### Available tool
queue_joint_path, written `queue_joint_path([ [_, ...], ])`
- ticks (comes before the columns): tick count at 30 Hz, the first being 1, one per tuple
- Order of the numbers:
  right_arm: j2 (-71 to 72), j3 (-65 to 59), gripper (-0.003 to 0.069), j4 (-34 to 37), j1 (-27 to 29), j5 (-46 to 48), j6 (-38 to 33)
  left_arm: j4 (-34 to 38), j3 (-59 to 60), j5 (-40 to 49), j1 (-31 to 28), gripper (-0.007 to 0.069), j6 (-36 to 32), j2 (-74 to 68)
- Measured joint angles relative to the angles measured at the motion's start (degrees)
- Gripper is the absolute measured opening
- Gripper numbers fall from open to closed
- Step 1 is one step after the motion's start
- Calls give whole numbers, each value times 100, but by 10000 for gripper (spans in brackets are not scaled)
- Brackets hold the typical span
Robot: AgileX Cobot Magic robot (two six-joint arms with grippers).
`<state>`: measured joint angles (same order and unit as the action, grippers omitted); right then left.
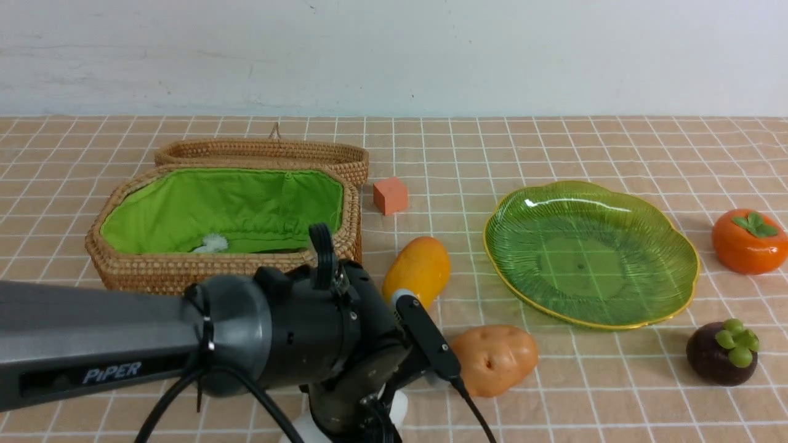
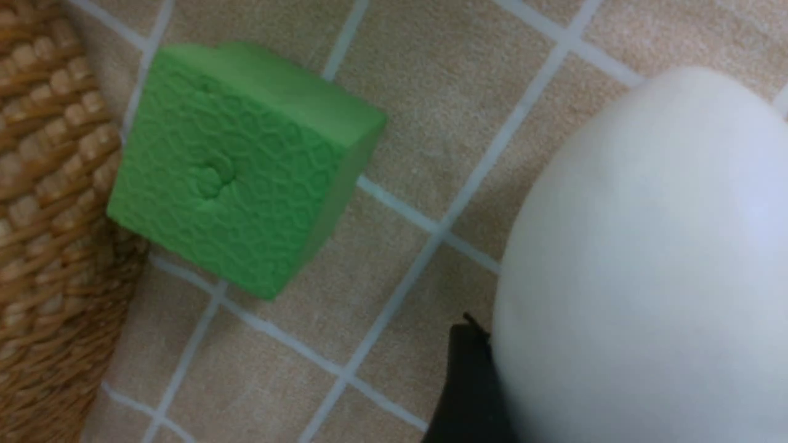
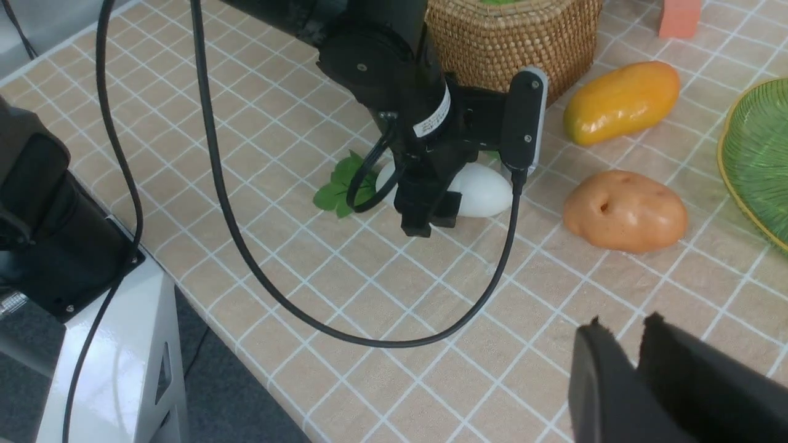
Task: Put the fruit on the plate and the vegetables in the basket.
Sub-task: Take a daikon with your left arm and place it on the basket on the left.
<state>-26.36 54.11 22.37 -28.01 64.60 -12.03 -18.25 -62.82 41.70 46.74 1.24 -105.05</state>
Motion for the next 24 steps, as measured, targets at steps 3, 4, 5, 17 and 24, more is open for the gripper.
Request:
queue_joint_path([
  [3, 0, 0, 105, -7, 0, 0, 0, -21, -296, 692, 59, 498, 0, 357],
  [4, 0, 0, 105, -12, 0, 0, 0, -43, -467, 861, 86, 498, -8, 543],
  [5, 0, 0, 105, -12, 0, -15, 0, -119, -622, 992, 93, 498, -34, 759],
  [17, 0, 0, 108, -96, 0, -564, 0, -1176, -1762, 196, -1609, 498, -2046, 1471],
  [24, 0, 0, 108, -96, 0, -569, 0, -1447, -1762, -460, -2048, 523, -2635, 706],
])
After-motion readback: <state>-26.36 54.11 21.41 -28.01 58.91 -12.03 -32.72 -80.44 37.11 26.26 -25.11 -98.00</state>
